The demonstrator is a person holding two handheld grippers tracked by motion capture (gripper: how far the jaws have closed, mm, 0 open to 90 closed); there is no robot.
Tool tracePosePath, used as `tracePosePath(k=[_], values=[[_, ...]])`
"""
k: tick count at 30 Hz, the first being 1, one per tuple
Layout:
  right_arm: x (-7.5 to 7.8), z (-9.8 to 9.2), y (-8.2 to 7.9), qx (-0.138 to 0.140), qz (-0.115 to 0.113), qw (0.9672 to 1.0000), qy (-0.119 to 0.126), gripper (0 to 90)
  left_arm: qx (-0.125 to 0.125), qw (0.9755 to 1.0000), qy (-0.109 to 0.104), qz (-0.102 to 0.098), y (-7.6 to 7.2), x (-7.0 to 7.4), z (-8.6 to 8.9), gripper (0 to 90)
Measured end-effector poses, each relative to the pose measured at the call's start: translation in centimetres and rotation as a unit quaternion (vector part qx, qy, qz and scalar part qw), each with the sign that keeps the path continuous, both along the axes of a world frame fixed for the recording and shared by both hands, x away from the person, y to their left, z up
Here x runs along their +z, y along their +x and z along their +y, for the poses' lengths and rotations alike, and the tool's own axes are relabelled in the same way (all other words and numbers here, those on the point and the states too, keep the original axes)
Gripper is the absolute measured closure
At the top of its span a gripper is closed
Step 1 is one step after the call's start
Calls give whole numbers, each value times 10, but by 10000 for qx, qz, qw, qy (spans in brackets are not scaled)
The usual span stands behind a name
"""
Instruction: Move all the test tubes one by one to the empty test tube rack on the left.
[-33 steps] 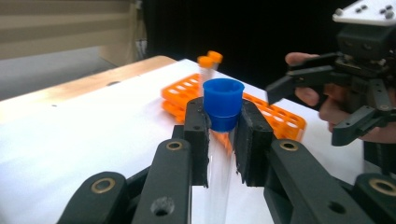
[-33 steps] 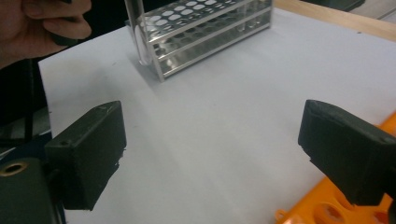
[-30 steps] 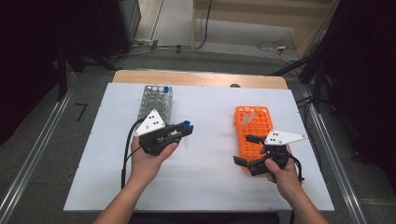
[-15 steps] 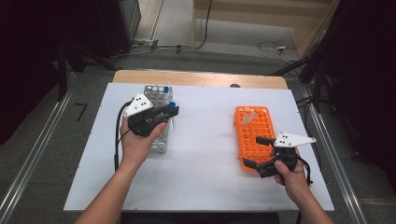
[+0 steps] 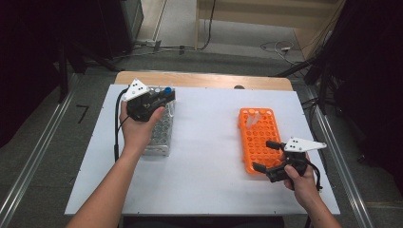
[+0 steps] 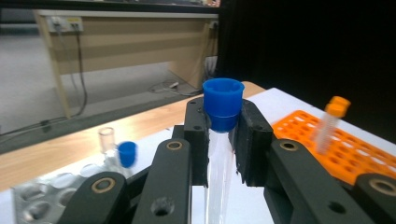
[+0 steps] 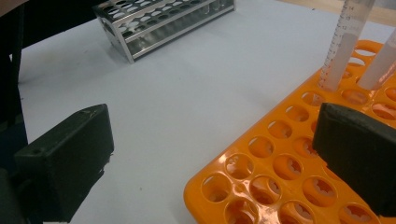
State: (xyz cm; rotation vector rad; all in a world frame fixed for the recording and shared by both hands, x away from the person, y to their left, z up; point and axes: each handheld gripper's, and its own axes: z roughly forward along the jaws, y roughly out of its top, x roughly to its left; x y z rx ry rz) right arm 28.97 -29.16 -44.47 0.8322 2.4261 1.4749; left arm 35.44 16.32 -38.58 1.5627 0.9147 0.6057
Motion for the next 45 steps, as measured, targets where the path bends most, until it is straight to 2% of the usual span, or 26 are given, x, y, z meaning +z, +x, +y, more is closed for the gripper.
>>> tracePosePath(k=[7, 21, 27, 32, 39, 45], values=[[-3, -6, 1, -89, 28, 10000, 22, 0, 336, 9994, -127, 0, 20, -4, 8, 770], [-5, -9, -1, -22, 60, 10000, 36, 0, 775, 9967, -62, 218, 46, -28, 9, 770], [-5, -9, -1, -14, 56, 10000, 13, 0, 842, 9960, 112, 287, 50, -34, 7, 770], [-6, -9, -1, -13, 77, 10000, 3, 0, 825, 9953, 278, 430, 49, -38, 4, 769], [-7, -8, 0, 18, 69, 10000, -35, 0, 851, 9935, 452, 607, 44, -43, 2, 766], [-8, -7, 0, 10, 85, 10000, -50, 0, 895, 9910, 605, 786, 43, -45, 1, 765]])
